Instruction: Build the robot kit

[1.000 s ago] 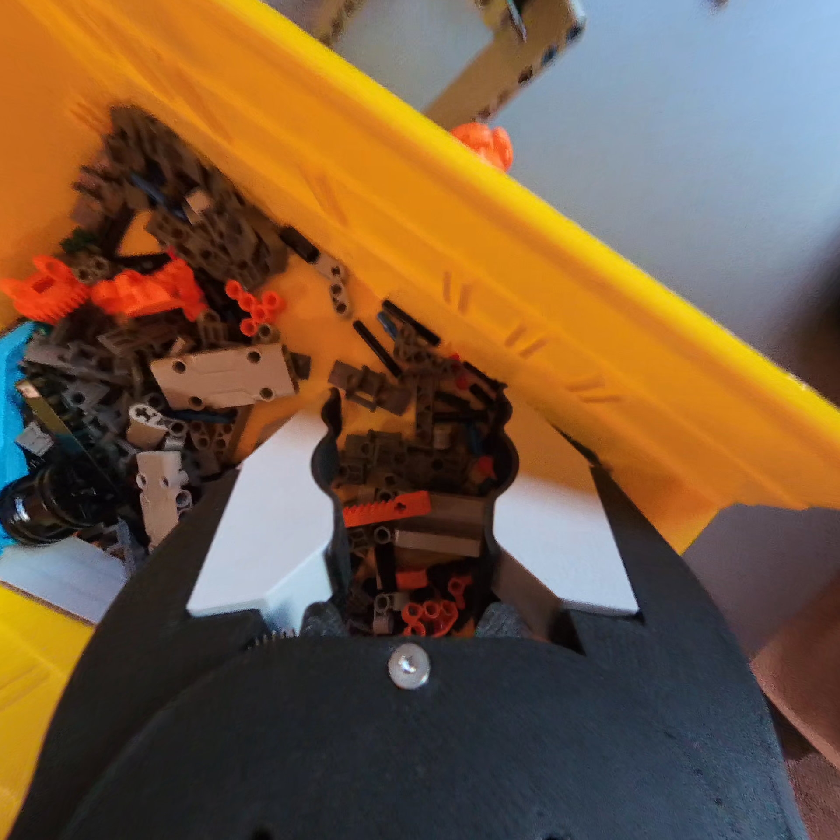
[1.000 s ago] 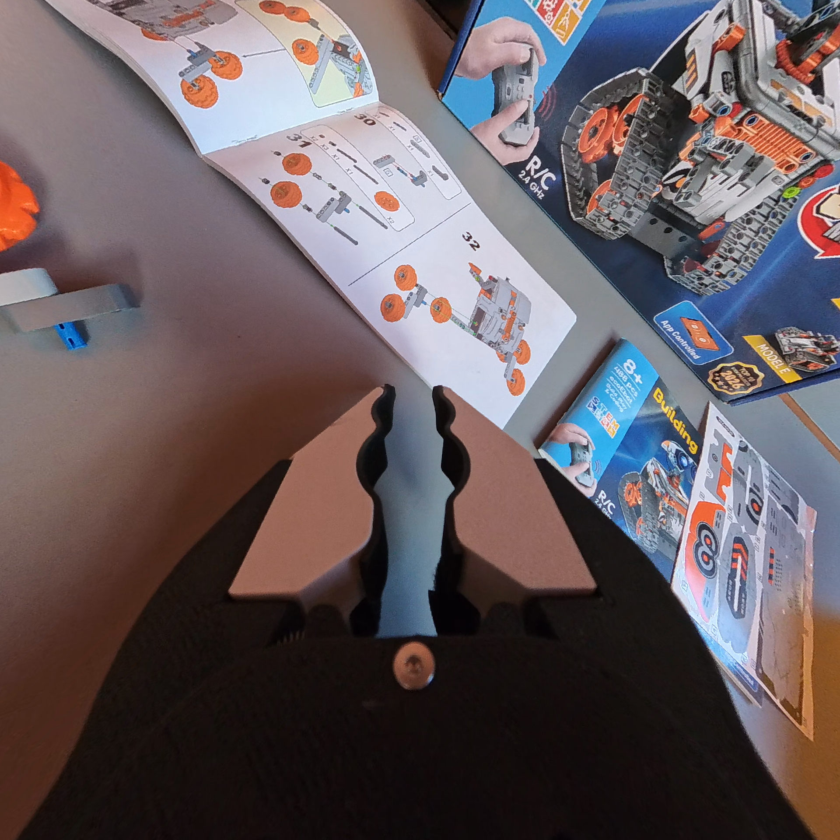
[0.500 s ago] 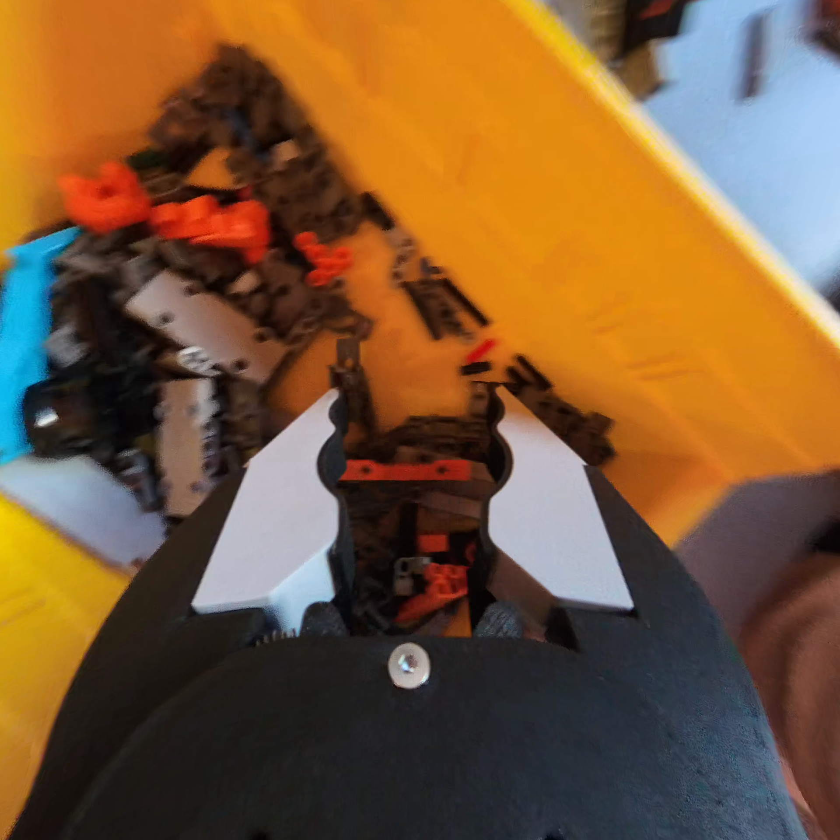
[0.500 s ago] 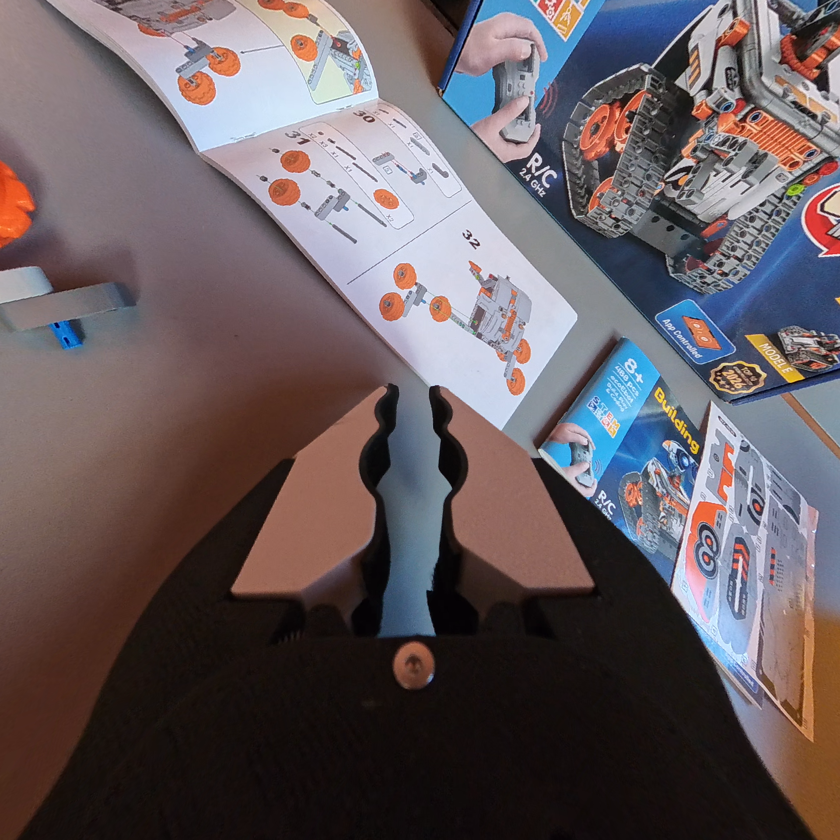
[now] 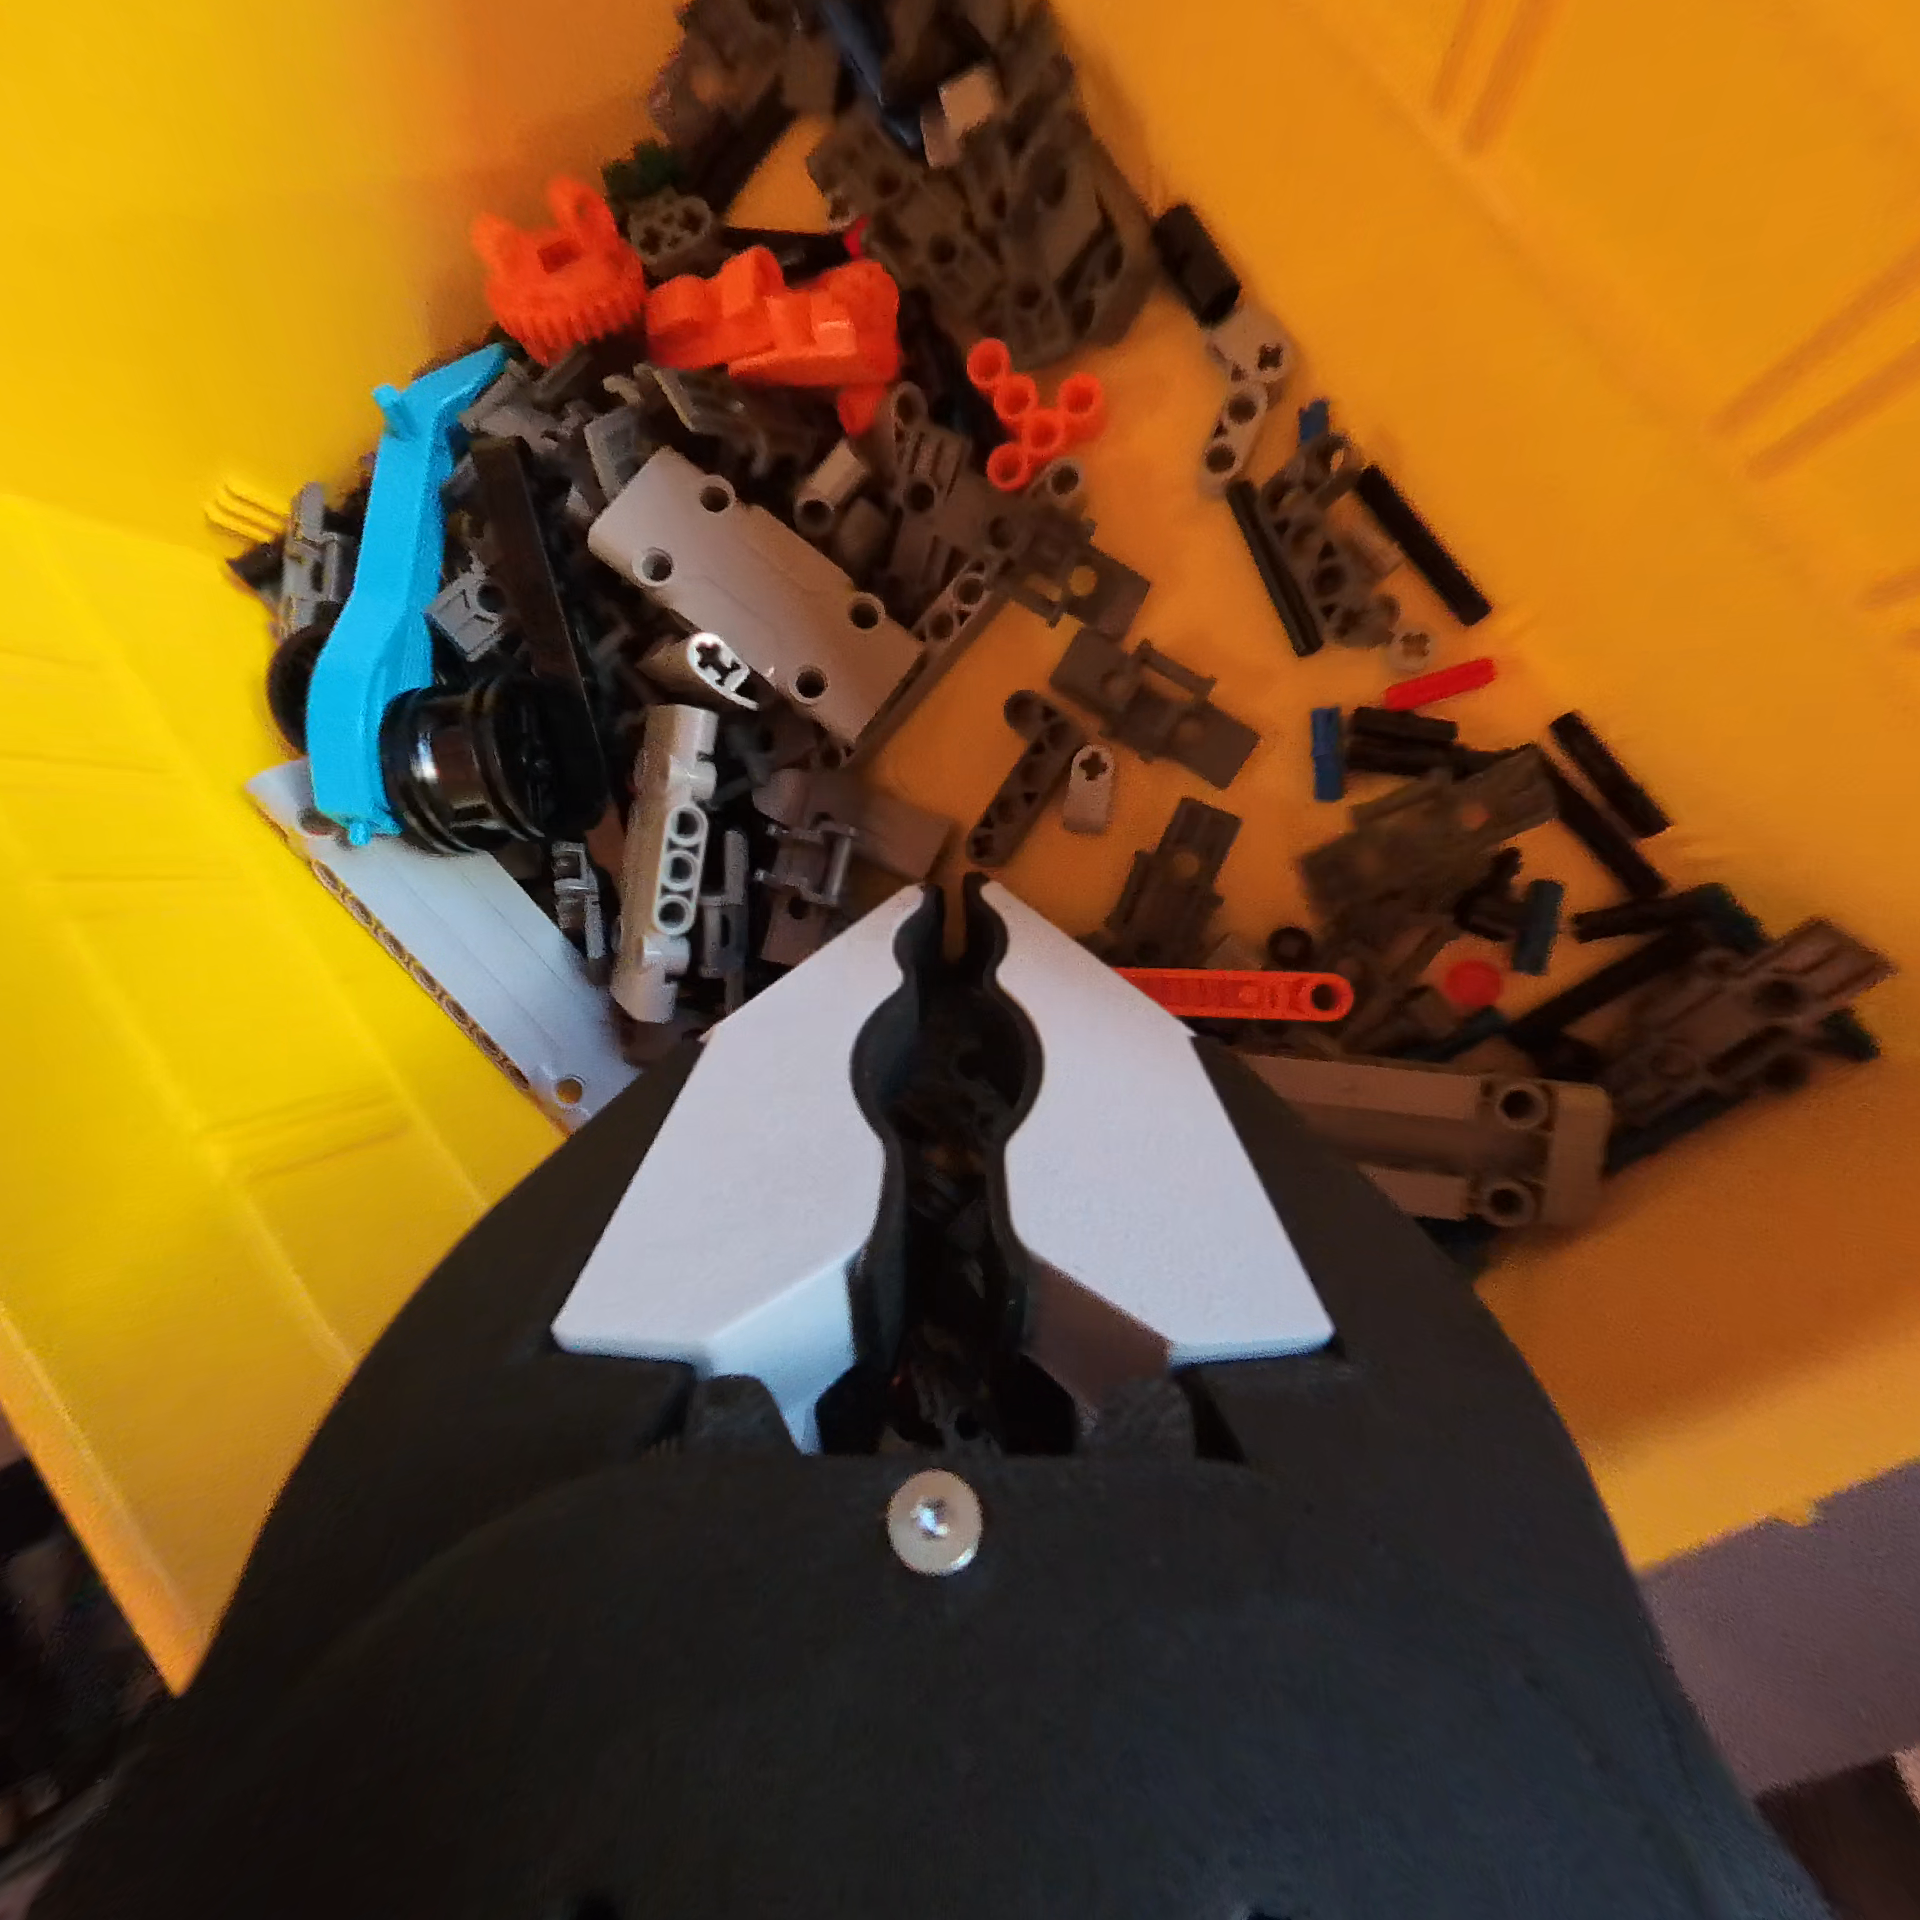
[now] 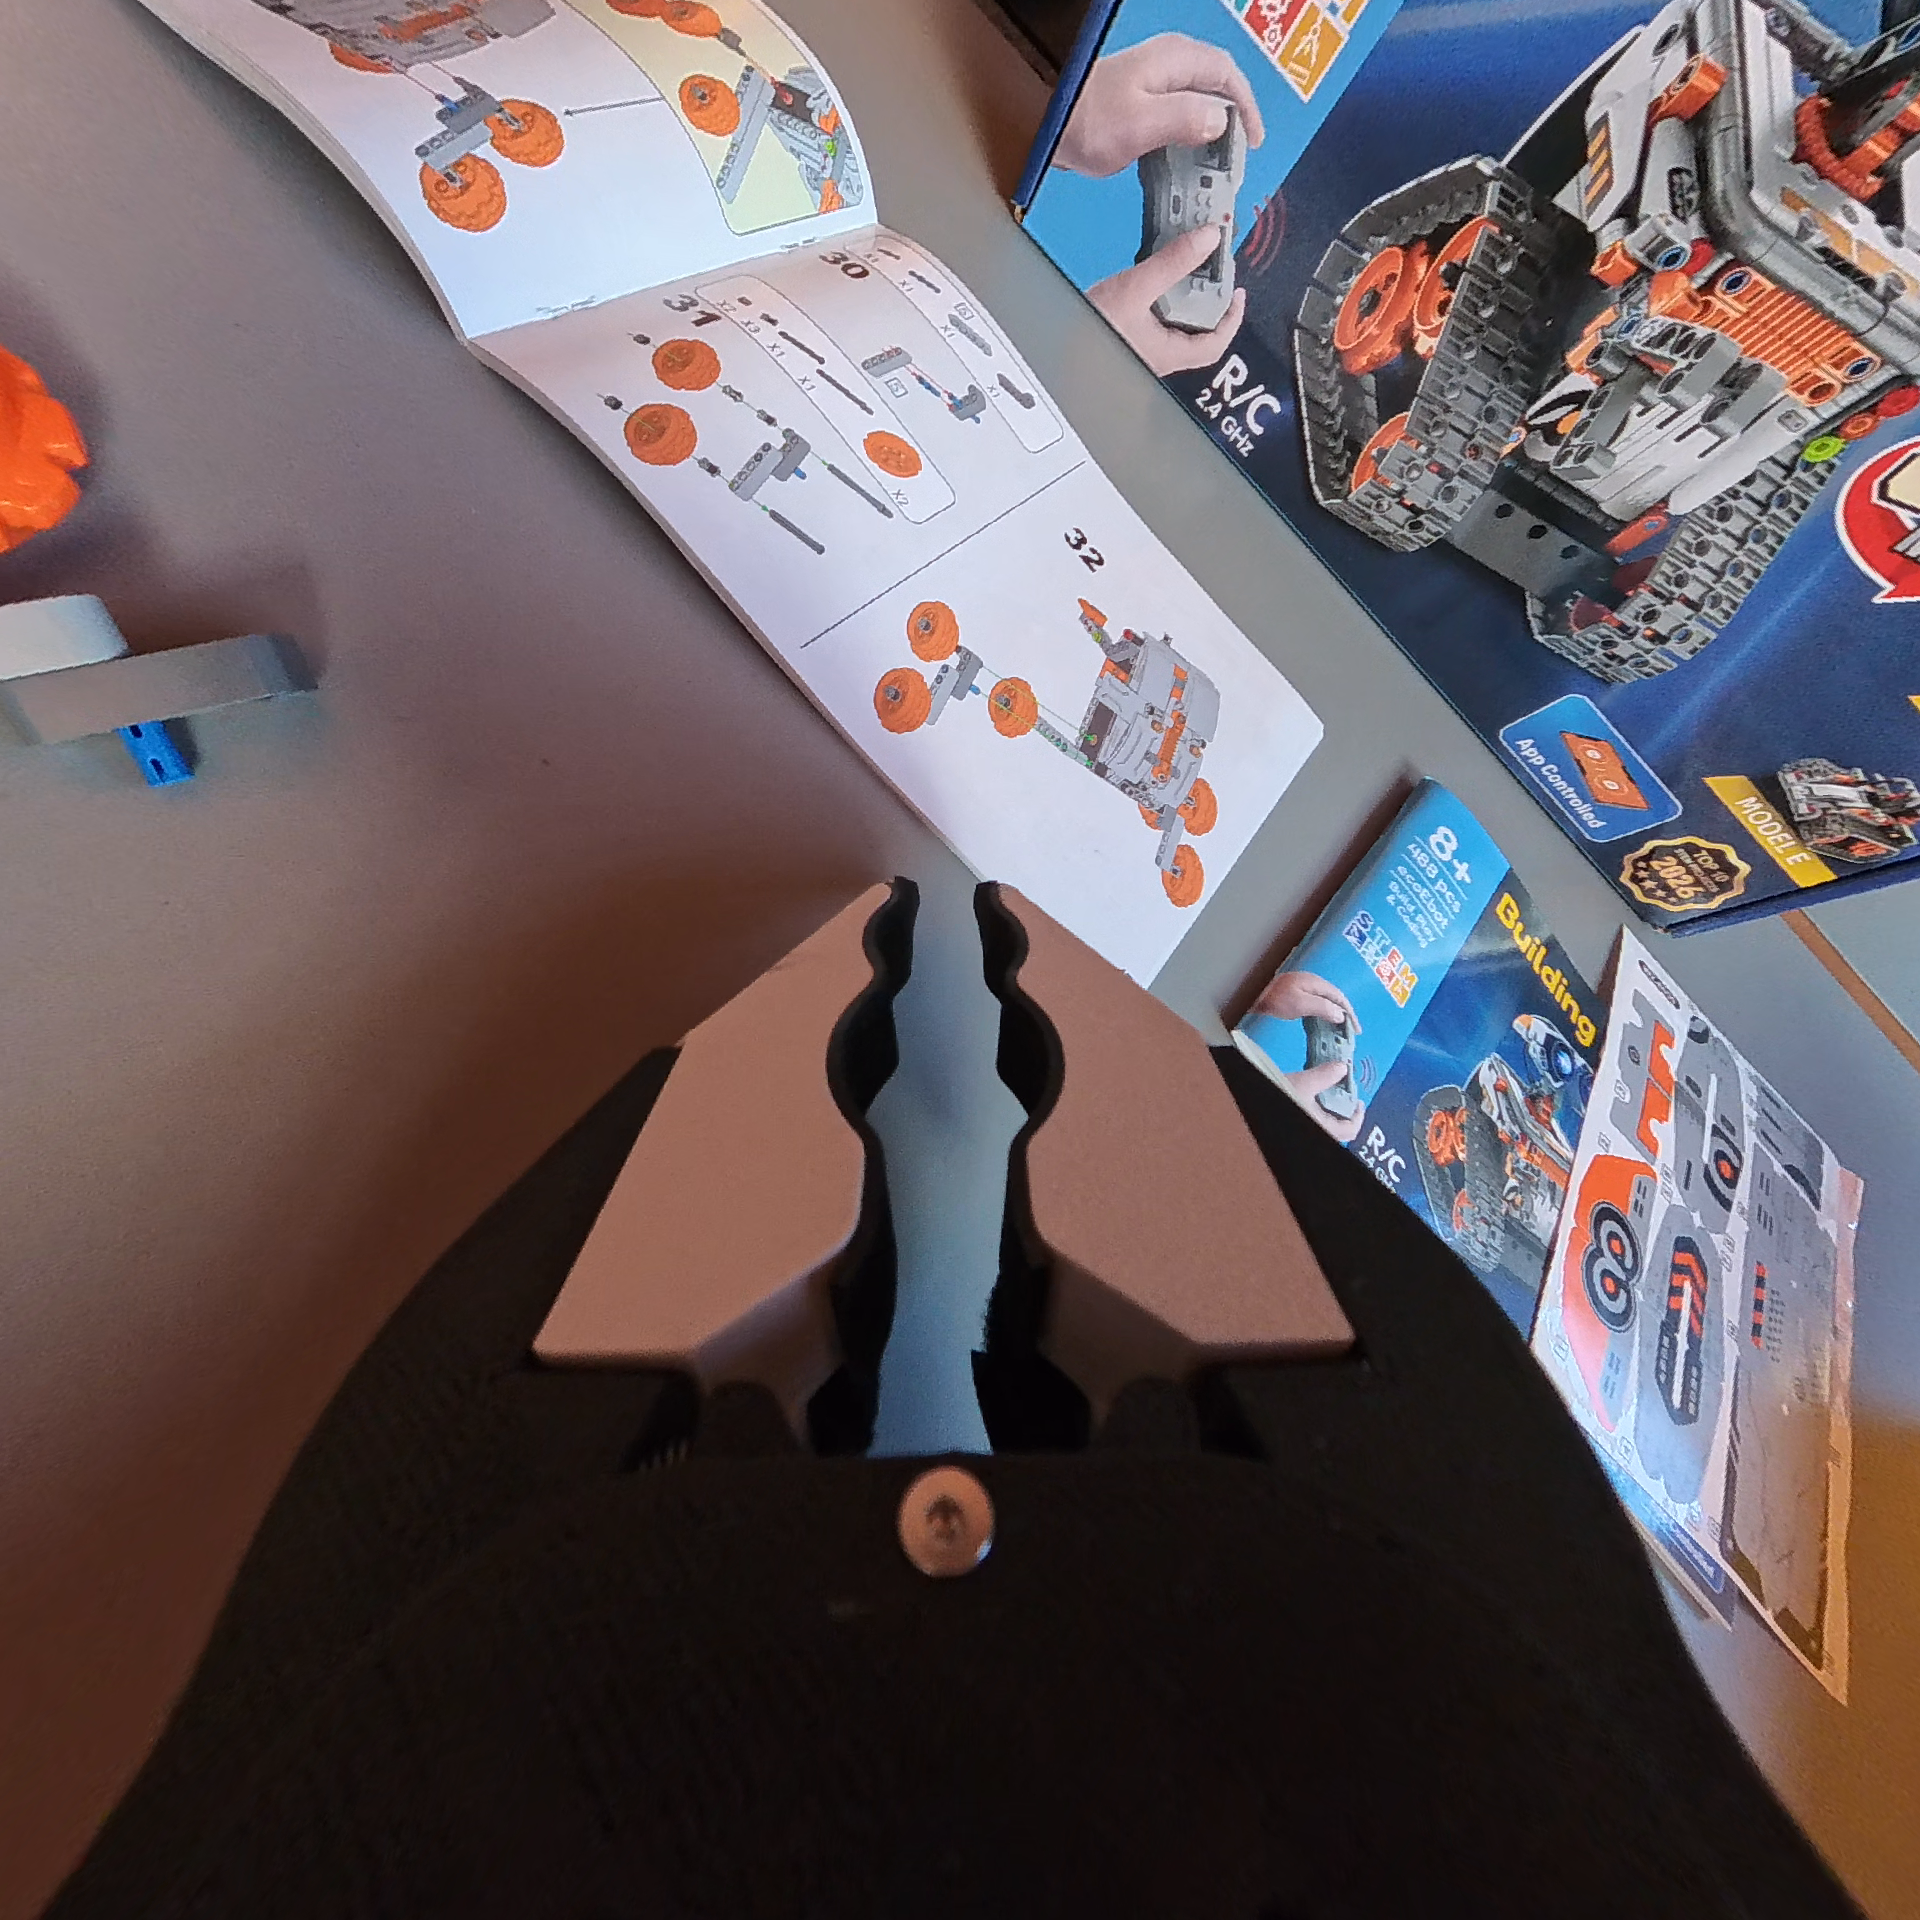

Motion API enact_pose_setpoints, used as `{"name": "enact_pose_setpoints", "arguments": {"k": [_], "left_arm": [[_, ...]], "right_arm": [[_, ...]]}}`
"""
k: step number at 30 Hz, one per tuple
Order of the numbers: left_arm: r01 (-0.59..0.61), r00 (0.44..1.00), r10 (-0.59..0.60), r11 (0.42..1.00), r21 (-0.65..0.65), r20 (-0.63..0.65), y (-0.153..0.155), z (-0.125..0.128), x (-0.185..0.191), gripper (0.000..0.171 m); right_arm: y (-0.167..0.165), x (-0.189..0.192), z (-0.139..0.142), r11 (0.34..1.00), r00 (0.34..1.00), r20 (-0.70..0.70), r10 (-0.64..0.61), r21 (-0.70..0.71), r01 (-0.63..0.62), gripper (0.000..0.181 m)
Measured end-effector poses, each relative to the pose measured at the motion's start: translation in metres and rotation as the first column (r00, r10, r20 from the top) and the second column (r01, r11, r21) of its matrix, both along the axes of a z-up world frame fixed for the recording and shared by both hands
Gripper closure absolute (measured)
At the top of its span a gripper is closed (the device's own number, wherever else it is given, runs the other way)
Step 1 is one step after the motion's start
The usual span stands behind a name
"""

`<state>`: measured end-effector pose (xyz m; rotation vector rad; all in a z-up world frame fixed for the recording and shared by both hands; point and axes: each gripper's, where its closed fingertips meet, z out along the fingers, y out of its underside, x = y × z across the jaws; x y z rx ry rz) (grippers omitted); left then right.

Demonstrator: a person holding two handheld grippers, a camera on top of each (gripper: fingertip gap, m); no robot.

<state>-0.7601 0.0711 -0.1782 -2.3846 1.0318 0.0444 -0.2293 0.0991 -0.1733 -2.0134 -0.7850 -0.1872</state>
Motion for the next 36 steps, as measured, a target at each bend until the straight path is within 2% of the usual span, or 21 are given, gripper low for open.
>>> {"name": "enact_pose_setpoints", "arguments": {"k": [3, 6, 9, 13, 30, 32, 36], "left_arm": [[-0.039, 0.996, 0.041, 0.999, -0.019, 0.083, -0.008, 0.015, 0.003, 0.147], [0.055, 0.986, -0.029, 0.987, -0.153, 0.167, -0.04, 0.018, 0.018, 0.119], [0.063, 0.994, -0.041, 0.974, -0.216, 0.102, -0.056, 0.011, 0.014, 0.101], [0.072, 0.994, -0.046, 0.96, -0.269, 0.101, -0.066, 0.005, 0.019, 0.091], [0.057, 0.998, -0.048, 0.94, -0.335, 0.036, -0.06, 0.005, 0.017, 0.095], [0.067, 0.997, -0.05, 0.947, -0.315, 0.064, -0.058, 0.01, 0.018, 0.125], [0.125, 0.981, -0.084, 0.965, -0.232, 0.177, -0.046, 0.028, 0.032, 0.142]], "right_arm": [[0.0, 0.0, 0.0, 1.0, 1.0, 0.001, 0.003, 0.0, -0.003, 0.169], [0.0, 0.0, 0.0, 1.0, 1.0, 0.001, 0.005, -0.001, -0.005, 0.17], [0.0, -0.001, 0.0, 1.0, 1.0, 0.003, 0.008, -0.001, -0.008, 0.17], [0.0, -0.001, 0.0, 1.0, 1.0, 0.003, 0.01, -0.002, -0.01, 0.171], [-0.001, -0.003, -0.001, 1.0, 1.0, 0.007, 0.023, -0.005, -0.023, 0.173], [-0.001, -0.003, -0.001, 1.0, 1.0, 0.006, 0.024, -0.005, -0.024, 0.173], [-0.001, -0.003, -0.001, 1.0, 1.0, 0.008, 0.028, -0.007, -0.028, 0.173]]}}
